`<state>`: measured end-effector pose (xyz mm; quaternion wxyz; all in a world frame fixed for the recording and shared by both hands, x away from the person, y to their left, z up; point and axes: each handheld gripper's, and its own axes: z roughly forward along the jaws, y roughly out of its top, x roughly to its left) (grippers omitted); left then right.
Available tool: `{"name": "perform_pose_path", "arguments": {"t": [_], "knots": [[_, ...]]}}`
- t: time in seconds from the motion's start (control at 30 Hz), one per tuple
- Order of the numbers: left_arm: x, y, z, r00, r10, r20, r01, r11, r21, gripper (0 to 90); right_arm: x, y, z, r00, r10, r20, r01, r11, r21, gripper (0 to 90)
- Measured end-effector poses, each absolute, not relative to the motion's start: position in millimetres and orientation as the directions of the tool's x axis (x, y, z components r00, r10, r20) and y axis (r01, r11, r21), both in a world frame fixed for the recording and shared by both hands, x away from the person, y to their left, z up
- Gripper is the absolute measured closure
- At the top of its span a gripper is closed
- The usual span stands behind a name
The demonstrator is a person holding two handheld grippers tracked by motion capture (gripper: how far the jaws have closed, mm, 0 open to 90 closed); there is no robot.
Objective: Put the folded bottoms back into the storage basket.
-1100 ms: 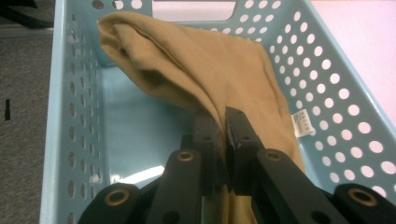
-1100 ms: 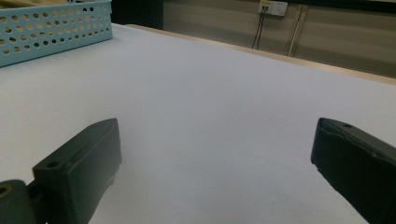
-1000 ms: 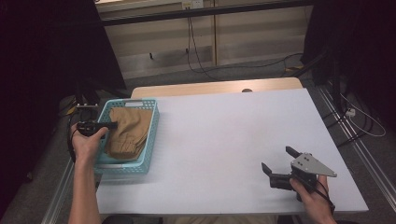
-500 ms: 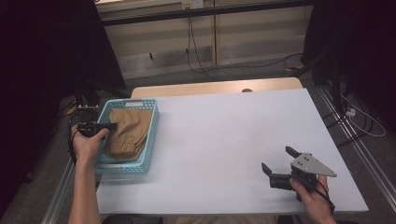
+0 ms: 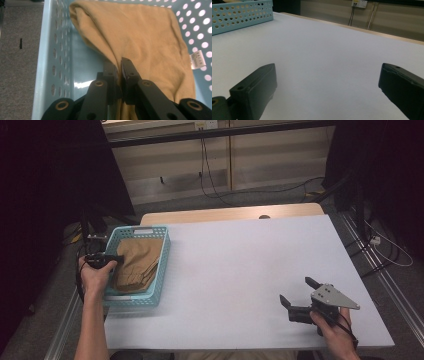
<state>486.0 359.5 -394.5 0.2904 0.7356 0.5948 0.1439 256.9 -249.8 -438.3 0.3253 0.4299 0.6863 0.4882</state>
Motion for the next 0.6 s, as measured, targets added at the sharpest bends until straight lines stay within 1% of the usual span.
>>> {"name": "perform_pose_path", "arguments": {"t": [0.13, 0.17, 0.3, 0.37, 0.47, 0.53, 0.6], "knots": [[487.2, 361.6, -399.7, 0.238, 0.960, -0.150, 0.806, -0.109, 0.581, 83.7, 257.0, -249.7, -438.4, -0.420, 0.907, -0.027, 0.273, 0.154, 0.949, 1.6], [487.8, 362.1, -401.2, 0.248, 0.958, -0.143, 0.809, -0.124, 0.574, 83.5, 256.9, -249.6, -438.4, -0.420, 0.907, -0.027, 0.273, 0.155, 0.950, 1.6], [489.2, 361.5, -405.2, 0.232, 0.962, -0.143, 0.814, -0.112, 0.570, 83.4, 256.9, -249.4, -438.4, -0.421, 0.907, -0.026, 0.274, 0.155, 0.949, 1.6], [489.7, 360.6, -407.0, 0.216, 0.969, -0.118, 0.818, -0.113, 0.564, 83.4, 256.9, -249.4, -438.4, -0.421, 0.907, -0.027, 0.274, 0.155, 0.949, 1.6], [490.6, 360.6, -409.1, 0.191, 0.975, -0.113, 0.830, -0.098, 0.550, 82.6, 257.0, -249.3, -438.5, -0.422, 0.906, -0.027, 0.274, 0.156, 0.949, 1.6], [491.0, 360.0, -410.5, 0.193, 0.978, -0.083, 0.832, -0.119, 0.541, 82.6, 256.8, -249.3, -438.4, -0.422, 0.906, -0.027, 0.274, 0.156, 0.949, 1.6], [491.6, 359.3, -411.1, 0.192, 0.978, -0.082, 0.838, -0.120, 0.532, 82.6, 256.7, -249.4, -438.4, -0.422, 0.906, -0.028, 0.273, 0.156, 0.949, 1.6]]}}
